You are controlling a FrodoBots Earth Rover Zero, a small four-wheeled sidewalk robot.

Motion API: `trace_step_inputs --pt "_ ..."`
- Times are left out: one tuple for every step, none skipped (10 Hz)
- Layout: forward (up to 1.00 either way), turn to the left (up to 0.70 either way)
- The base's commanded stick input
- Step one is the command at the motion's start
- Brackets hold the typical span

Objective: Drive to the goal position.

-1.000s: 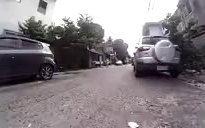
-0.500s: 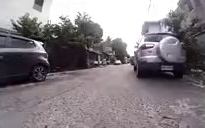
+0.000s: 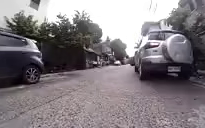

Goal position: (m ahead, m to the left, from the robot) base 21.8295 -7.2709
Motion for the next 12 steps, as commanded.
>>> trace_step_inputs --pt "0.7 0.0" --pt "0.7 0.0" --pt "0.7 0.0" --pt "0.7 0.0" --pt "0.7 0.0" --pt "0.7 0.0" --pt "0.7 0.0" --pt "0.7 0.0" --pt "0.7 0.0" --pt "0.7 0.0" --pt "0.7 0.0" --pt "0.7 0.0"
